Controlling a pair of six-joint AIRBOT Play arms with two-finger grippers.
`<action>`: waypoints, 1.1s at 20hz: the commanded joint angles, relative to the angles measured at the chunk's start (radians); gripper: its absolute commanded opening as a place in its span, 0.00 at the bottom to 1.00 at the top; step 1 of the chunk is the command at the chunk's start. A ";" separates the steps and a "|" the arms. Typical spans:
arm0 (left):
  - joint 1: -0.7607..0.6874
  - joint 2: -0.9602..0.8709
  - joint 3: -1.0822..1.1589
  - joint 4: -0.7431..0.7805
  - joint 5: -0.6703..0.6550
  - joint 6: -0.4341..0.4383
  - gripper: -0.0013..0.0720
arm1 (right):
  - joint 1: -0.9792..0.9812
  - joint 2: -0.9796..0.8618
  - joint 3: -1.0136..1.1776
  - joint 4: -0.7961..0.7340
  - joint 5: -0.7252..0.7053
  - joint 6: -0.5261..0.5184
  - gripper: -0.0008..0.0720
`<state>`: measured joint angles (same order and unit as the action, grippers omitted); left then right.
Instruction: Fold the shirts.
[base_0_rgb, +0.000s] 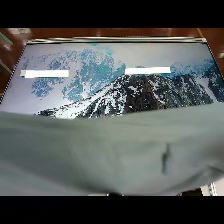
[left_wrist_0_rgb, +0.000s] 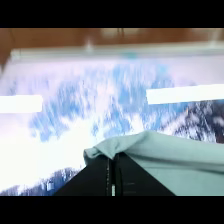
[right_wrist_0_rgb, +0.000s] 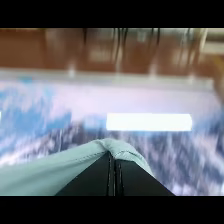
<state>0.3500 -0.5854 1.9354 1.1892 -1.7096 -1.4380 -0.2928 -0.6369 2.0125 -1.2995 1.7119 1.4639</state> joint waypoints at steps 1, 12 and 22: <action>0.000 -0.029 -0.270 0.001 -0.058 0.035 0.06 | 0.001 -0.021 -0.211 -0.020 0.142 0.031 0.09; -0.119 -0.597 -0.579 -0.007 0.393 0.173 0.06 | 0.034 -0.457 -0.732 0.149 -0.735 -0.070 0.09; -0.233 -0.930 -0.530 -0.061 1.037 0.170 0.06 | 0.271 -0.882 -0.732 0.053 -1.422 -0.077 0.09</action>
<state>0.1440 -1.4303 1.4017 1.1645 -0.8734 -1.2697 -0.0624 -1.4258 1.2819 -1.2400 0.5423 1.3762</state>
